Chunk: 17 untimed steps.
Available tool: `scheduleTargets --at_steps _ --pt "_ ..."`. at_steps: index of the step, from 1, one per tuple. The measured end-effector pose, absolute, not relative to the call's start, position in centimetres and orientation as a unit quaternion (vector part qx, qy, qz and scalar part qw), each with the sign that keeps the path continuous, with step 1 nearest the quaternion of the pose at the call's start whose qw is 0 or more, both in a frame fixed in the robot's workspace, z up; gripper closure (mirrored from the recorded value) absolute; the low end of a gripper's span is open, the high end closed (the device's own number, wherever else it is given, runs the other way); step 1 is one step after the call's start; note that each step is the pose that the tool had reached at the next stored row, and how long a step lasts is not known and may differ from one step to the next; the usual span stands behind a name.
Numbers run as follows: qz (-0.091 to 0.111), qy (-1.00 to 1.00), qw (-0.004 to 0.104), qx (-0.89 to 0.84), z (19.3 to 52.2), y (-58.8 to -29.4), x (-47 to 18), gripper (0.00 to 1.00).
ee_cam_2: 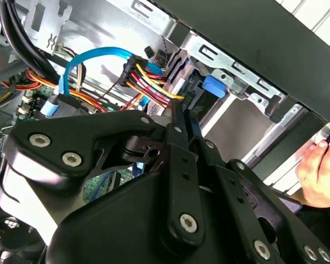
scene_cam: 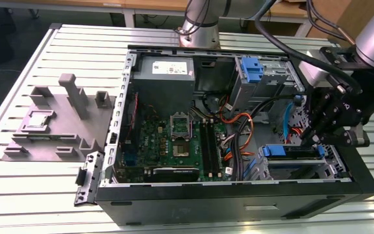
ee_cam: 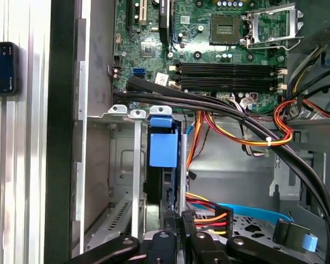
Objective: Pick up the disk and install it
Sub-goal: 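Insert the first disk wire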
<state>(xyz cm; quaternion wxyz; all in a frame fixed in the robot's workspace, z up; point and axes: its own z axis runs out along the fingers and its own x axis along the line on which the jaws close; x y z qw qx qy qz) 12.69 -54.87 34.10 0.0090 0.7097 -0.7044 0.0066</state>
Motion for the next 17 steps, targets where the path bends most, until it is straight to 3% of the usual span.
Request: scheduleTargets --at_steps 17 --pt "0.006 -0.71 0.008 0.704 33.87 -55.18 12.54 0.84"
